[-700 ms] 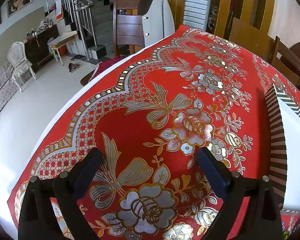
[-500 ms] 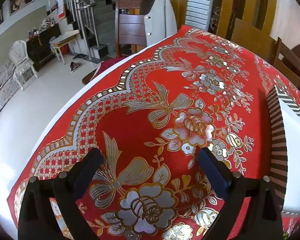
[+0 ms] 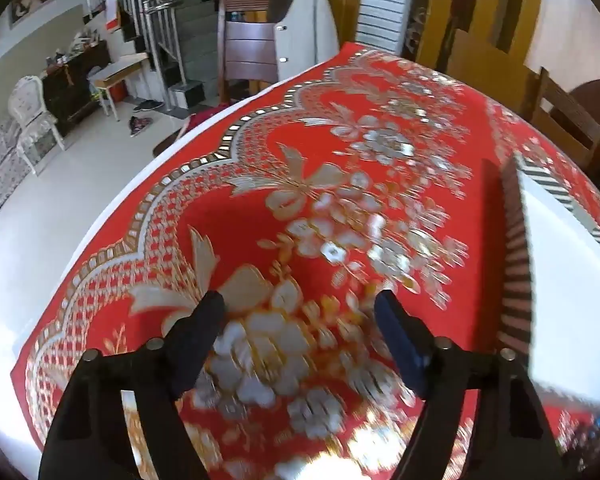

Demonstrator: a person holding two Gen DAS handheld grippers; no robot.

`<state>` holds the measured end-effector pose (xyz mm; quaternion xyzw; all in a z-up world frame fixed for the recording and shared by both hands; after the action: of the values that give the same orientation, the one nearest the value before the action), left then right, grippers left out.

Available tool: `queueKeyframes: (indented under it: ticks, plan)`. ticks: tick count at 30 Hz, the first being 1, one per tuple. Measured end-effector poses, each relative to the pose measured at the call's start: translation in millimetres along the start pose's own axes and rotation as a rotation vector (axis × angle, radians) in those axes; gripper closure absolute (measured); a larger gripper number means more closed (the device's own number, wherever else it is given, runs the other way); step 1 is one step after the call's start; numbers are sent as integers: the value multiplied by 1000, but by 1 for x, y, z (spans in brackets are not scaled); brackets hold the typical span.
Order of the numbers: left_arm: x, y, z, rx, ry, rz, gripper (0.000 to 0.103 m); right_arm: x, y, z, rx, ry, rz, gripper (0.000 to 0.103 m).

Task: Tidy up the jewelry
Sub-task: 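Move both tools over the table toward the jewelry beside the striped tray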

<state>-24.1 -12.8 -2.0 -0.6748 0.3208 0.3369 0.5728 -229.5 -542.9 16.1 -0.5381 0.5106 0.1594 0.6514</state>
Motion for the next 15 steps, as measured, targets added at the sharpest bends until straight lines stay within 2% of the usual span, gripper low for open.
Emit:
queueKeyframes:
  ticks: [4,6,15]
  plan:
    - [-30,7,0,11,22,-53,34,-51,17,5,7,-47,-78,0]
    - [-45,11,-1,21,40,-75,34,-72,30,10,31,-109,-122,0]
    - [-95,33,-17,95,74,-135,34,-116,53,58,-24,-202,-188,0]
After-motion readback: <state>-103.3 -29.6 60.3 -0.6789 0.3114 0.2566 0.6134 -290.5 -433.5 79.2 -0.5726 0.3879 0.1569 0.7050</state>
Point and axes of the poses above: each gripper's, at about its wrist camera, not at the fingertips, and x roughly the way its jaws point, z to its left, y to its underside, the point moved 2 cm from there along x, roughly the way its jaws point, and after that the axes turned 7 degrees about -x, right-handed, at the moved point
